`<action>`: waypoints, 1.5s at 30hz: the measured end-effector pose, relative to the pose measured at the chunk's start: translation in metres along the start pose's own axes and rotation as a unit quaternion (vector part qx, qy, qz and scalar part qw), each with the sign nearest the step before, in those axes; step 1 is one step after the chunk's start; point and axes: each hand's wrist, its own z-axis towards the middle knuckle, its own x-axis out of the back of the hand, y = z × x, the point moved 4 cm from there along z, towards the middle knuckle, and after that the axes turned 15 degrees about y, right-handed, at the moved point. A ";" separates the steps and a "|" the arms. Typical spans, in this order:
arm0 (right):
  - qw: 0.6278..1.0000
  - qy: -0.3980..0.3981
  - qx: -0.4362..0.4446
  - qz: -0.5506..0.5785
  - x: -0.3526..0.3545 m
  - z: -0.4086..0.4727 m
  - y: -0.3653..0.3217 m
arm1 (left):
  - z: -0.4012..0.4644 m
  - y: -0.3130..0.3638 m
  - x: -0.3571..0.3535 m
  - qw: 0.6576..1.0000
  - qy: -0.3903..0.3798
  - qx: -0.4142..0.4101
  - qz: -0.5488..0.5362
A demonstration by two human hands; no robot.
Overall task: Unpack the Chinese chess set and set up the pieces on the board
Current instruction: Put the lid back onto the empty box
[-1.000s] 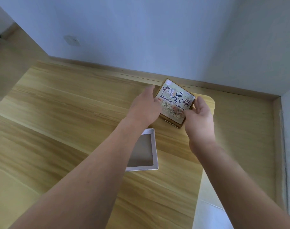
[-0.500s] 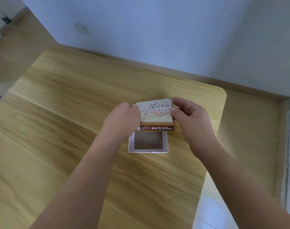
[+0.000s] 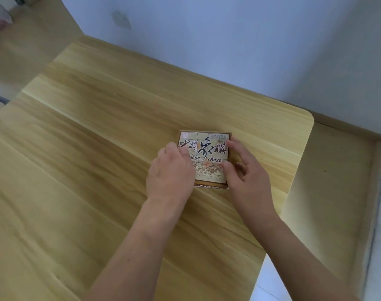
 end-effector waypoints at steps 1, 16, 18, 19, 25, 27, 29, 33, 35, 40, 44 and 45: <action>1.000 0.002 0.017 -0.005 0.000 -0.001 0.001 | -0.003 -0.001 -0.004 1.000 0.012 0.001 -0.012; 0.997 -0.010 0.079 0.015 0.003 -0.007 0.015 | -0.021 -0.010 -0.040 0.990 0.106 0.046 -0.080; 0.997 -0.017 0.074 0.015 0.004 -0.005 0.017 | -0.021 -0.009 -0.040 0.990 0.112 0.042 -0.072; 0.997 -0.020 0.070 0.017 0.005 -0.004 0.018 | -0.021 -0.009 -0.040 0.990 0.113 0.039 -0.071; 0.998 -0.047 0.023 0.034 0.008 0.005 0.022 | -0.018 -0.007 -0.040 0.992 0.104 0.038 -0.065; 0.994 -0.080 -0.004 0.072 0.008 0.004 0.025 | -0.017 -0.005 -0.039 0.993 0.099 0.039 -0.059; 0.987 -0.119 -0.022 0.108 0.009 0.005 0.027 | -0.016 -0.003 -0.040 0.994 0.087 0.044 -0.045; 0.965 -0.185 -0.051 0.177 0.011 0.004 0.030 | -0.017 -0.002 -0.042 0.997 0.065 0.043 -0.015; 0.964 -0.204 -0.035 0.169 0.010 0.002 0.032 | -0.015 -0.002 -0.043 0.998 0.053 0.039 -0.005; 0.966 -0.216 -0.017 0.143 0.010 0.006 0.032 | -0.008 -0.005 -0.042 0.999 0.033 0.036 -0.011; 0.966 -0.208 -0.028 0.150 0.016 0.008 0.031 | -0.005 -0.003 -0.041 0.999 0.032 0.022 0.001; 0.967 -0.205 -0.028 0.147 0.018 0.008 0.032 | -0.005 -0.002 -0.041 0.999 0.031 0.018 0.005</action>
